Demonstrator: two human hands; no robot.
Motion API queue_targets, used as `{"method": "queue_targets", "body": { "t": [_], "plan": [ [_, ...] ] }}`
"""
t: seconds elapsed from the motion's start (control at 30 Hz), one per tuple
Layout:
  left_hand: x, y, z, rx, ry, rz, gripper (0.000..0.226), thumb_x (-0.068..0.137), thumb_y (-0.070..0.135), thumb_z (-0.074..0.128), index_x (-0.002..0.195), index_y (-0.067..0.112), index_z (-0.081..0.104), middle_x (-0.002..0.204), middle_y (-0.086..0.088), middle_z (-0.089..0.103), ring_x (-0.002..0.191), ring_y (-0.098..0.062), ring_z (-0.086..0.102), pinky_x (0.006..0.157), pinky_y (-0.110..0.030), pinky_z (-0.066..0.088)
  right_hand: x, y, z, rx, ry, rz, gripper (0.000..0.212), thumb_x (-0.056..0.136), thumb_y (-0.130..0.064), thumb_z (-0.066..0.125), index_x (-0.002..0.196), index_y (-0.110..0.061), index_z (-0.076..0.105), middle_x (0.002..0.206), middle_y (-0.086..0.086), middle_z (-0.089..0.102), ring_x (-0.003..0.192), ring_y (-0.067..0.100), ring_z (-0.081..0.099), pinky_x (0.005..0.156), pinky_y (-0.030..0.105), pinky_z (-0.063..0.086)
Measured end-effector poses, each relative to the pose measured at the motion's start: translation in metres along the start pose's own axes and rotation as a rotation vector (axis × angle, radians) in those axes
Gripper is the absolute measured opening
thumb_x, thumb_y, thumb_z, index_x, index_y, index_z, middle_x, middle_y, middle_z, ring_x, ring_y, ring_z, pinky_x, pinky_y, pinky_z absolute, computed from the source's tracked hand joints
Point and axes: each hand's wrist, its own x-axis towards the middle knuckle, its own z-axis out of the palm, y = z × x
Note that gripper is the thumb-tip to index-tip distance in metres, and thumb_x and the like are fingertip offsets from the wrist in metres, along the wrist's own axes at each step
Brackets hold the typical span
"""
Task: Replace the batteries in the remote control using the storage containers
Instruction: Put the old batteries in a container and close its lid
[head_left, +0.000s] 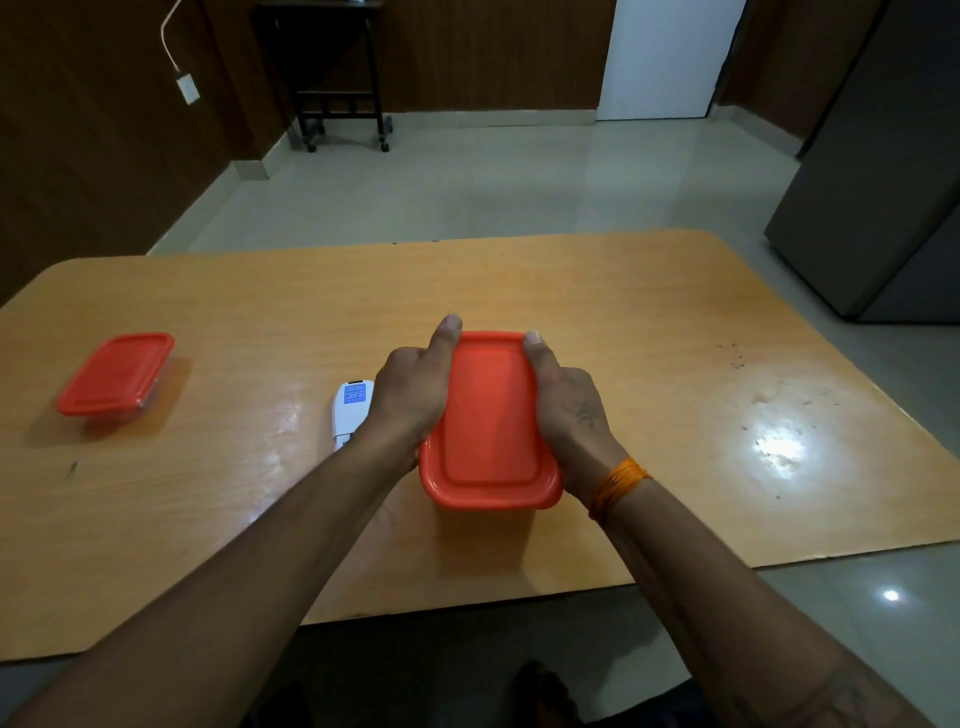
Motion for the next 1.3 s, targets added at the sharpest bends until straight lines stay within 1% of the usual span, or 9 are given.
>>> {"method": "queue_targets", "body": {
  "t": [0.13,0.2,0.37,0.5,0.67,0.8,0.9,1.17,1.3],
  "plan": [
    [0.004,0.002,-0.002,-0.018,0.035,-0.017,0.063,0.09,0.076,0.052,0.063,0.021,0.045,0.054,0.006,0.043,0.059,-0.022,0.045,0.065,-0.035,0.038,0.002,-0.003,0.002,-0.045,-0.032,-0.022,0.083,0.082,-0.086,0.047,0.08,-0.005,0.065,0.077,0.014,0.067,0.071,0.027,0.06,0.066,0.043,0.049],
    [0.009,0.006,-0.003,-0.058,0.078,-0.034,0.066,0.083,0.083,0.05,0.064,0.02,0.047,0.056,0.003,0.047,0.062,-0.023,0.049,0.065,-0.036,0.041,0.002,-0.004,-0.001,-0.096,-0.064,-0.021,0.092,0.08,-0.087,0.049,0.097,0.001,0.069,0.093,0.009,0.076,0.084,0.026,0.07,0.078,0.056,0.06],
    [0.024,0.02,0.004,-0.194,0.058,-0.108,0.094,0.064,0.092,0.049,0.097,0.007,0.072,0.093,-0.018,0.077,0.088,-0.037,0.076,0.087,-0.053,0.06,-0.011,-0.005,-0.021,-0.101,-0.133,-0.047,0.051,0.098,-0.054,0.06,0.137,-0.023,0.051,0.125,0.005,0.063,0.099,0.027,0.073,0.073,0.049,0.067],
    [0.037,0.034,0.033,-0.27,0.009,-0.124,0.075,0.082,0.083,0.05,0.101,0.012,0.069,0.104,-0.015,0.077,0.11,-0.042,0.072,0.096,-0.061,0.057,-0.005,-0.016,-0.052,-0.022,-0.11,-0.105,0.035,0.102,-0.036,0.061,0.132,-0.023,0.051,0.121,0.003,0.062,0.099,0.023,0.071,0.076,0.041,0.067],
    [0.036,0.042,0.072,-0.288,-0.045,-0.127,0.064,0.091,0.073,0.054,0.11,0.014,0.07,0.109,-0.01,0.078,0.099,-0.034,0.075,0.092,-0.054,0.061,0.013,-0.015,-0.079,0.113,0.044,-0.122,0.031,0.101,-0.033,0.065,0.126,-0.016,0.058,0.116,0.012,0.069,0.099,0.029,0.073,0.071,0.043,0.067],
    [0.02,0.028,0.114,-0.184,-0.121,0.062,0.056,0.088,0.051,0.069,0.131,0.016,0.063,0.122,-0.004,0.071,0.103,-0.022,0.072,0.084,-0.048,0.065,0.045,-0.005,-0.108,0.264,0.26,-0.088,0.034,0.099,-0.032,0.068,0.126,-0.013,0.059,0.12,0.013,0.068,0.103,0.033,0.073,0.07,0.044,0.067],
    [0.019,0.028,0.151,-0.14,-0.157,0.138,0.038,0.092,0.033,0.072,0.127,0.02,0.068,0.114,0.003,0.075,0.098,-0.019,0.073,0.087,-0.049,0.063,0.072,0.004,-0.128,0.282,0.378,-0.088,0.032,0.1,-0.03,0.064,0.126,-0.012,0.062,0.121,0.015,0.068,0.102,0.034,0.072,0.071,0.045,0.066],
    [0.081,0.049,0.255,-0.059,-0.295,0.176,0.044,0.075,0.037,0.077,0.117,0.023,0.074,0.107,0.005,0.078,0.098,-0.018,0.074,0.091,-0.048,0.062,0.165,0.012,-0.211,0.036,0.567,-0.118,0.011,0.093,-0.037,0.065,0.093,-0.028,0.073,0.094,0.0,0.075,0.095,0.027,0.071,0.09,0.054,0.061],
    [0.131,0.057,0.312,-0.049,-0.328,0.173,0.051,0.069,0.038,0.077,0.118,0.022,0.077,0.106,0.003,0.08,0.102,-0.021,0.075,0.095,-0.049,0.06,0.223,0.008,-0.246,0.003,0.63,-0.089,0.024,0.088,-0.041,0.069,0.101,-0.022,0.076,0.096,0.004,0.076,0.092,0.028,0.073,0.091,0.05,0.061]
  ]
}}
